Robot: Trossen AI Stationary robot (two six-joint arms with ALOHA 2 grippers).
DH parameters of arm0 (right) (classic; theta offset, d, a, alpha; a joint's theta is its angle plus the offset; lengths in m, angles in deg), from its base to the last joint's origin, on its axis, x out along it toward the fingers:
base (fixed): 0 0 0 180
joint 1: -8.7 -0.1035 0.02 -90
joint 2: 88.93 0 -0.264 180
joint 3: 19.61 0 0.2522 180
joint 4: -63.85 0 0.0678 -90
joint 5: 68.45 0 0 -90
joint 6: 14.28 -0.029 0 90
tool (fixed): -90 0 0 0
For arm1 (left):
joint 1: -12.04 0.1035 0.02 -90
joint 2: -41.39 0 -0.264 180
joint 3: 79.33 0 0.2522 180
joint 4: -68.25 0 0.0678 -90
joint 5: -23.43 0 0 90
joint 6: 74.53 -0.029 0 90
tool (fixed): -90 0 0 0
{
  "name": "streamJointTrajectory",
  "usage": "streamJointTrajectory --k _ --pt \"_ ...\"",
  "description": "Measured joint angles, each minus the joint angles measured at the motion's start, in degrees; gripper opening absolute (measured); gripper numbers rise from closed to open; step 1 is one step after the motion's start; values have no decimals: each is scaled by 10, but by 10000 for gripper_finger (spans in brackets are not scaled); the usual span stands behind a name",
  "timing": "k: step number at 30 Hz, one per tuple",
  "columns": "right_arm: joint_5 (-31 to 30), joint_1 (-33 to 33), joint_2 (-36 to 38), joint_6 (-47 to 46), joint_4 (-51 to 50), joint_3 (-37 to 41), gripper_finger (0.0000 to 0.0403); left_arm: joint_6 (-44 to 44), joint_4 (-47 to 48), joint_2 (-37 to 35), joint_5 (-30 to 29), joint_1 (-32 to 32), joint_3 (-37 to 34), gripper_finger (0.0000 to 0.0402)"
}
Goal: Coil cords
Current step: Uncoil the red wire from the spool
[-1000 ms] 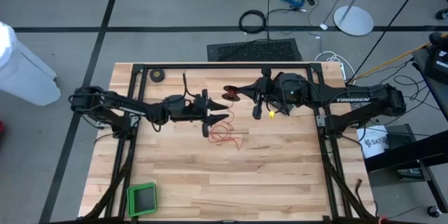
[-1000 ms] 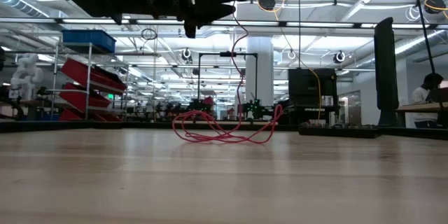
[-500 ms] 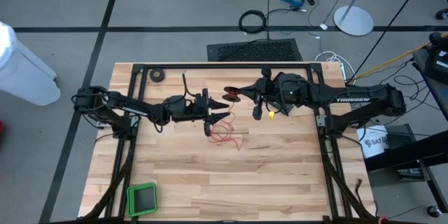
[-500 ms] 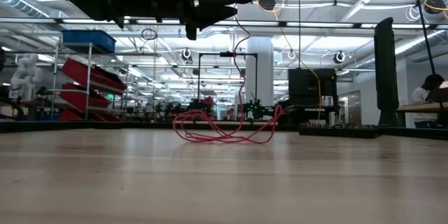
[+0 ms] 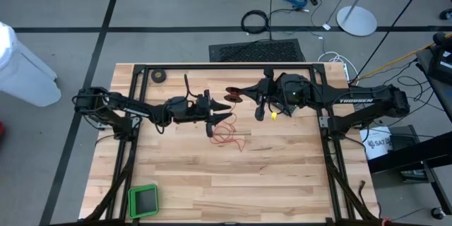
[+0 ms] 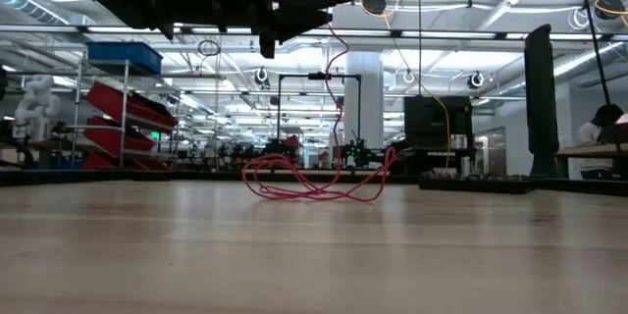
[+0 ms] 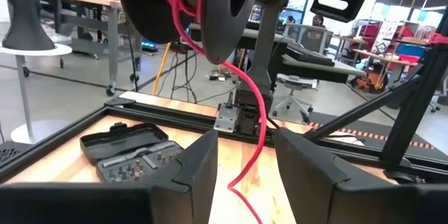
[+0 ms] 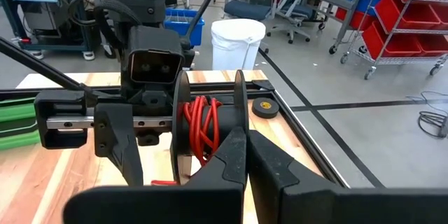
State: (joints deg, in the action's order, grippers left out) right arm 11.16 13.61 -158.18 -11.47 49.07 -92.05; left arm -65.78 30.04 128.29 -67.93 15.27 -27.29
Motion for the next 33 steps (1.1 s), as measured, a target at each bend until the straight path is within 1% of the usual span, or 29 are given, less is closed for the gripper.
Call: streamJointTrajectory --k 8,17,23,29,33 --pt "0 0 0 4 9 0 0 0 5 0 0 0 0 96" --pt "0 0 0 4 9 0 0 0 5 0 0 0 0 10" --pt "0 0 0 3 8 0 0 -2 15 0 -3 4 0 4" --pt "0 -5 8 -3 -21 0 0 -3 59 -10 -5 22 0 2" --pt "3 -6 8 -12 -43 0 0 -5 89 -29 -5 34 0 1"
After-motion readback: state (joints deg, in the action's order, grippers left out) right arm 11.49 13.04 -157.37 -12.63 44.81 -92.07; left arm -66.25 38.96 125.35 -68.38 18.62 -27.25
